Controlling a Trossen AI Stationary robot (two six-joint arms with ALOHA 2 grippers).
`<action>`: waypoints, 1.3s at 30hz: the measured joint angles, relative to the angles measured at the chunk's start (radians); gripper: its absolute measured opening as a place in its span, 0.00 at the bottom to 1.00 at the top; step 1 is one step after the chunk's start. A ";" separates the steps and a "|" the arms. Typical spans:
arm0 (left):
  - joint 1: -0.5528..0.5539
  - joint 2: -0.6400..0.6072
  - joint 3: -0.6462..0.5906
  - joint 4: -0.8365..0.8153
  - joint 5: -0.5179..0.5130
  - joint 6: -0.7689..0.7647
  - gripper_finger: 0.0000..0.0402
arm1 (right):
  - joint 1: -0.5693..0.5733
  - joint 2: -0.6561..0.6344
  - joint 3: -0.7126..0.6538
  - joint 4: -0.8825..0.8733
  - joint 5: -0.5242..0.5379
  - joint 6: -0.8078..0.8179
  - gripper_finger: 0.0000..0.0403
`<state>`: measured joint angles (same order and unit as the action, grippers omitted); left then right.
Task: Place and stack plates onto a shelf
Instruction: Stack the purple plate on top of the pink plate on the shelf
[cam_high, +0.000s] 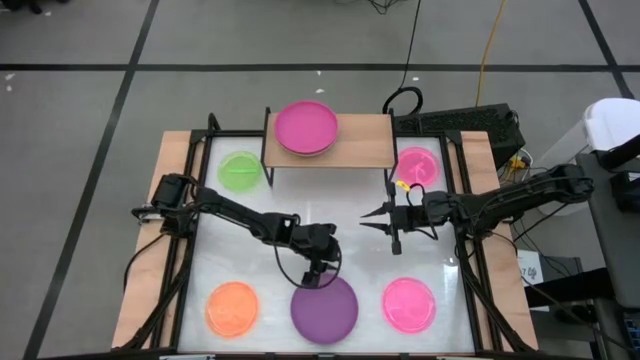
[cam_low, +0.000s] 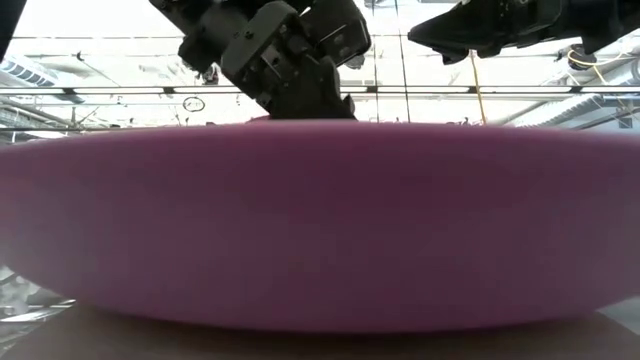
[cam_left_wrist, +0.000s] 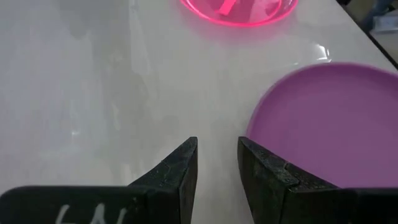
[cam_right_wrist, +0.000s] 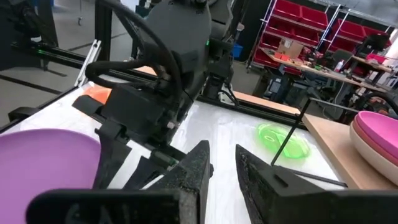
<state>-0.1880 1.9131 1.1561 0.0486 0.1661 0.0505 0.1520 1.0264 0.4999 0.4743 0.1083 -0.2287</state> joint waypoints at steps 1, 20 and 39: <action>-0.002 -0.001 0.000 0.000 0.003 0.000 0.29 | 0.000 0.000 0.000 -0.002 0.000 0.000 0.15; -0.038 0.006 0.000 -0.130 0.043 -0.077 0.29 | 0.000 0.000 0.000 -0.015 0.000 0.000 0.15; -0.046 0.062 -0.001 -0.159 0.027 -0.162 0.29 | 0.000 0.000 0.000 -0.044 -0.004 0.035 0.15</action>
<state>-0.2340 1.9755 1.1553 -0.1100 0.1927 -0.1118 0.1520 1.0264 0.4999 0.4301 0.1047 -0.1941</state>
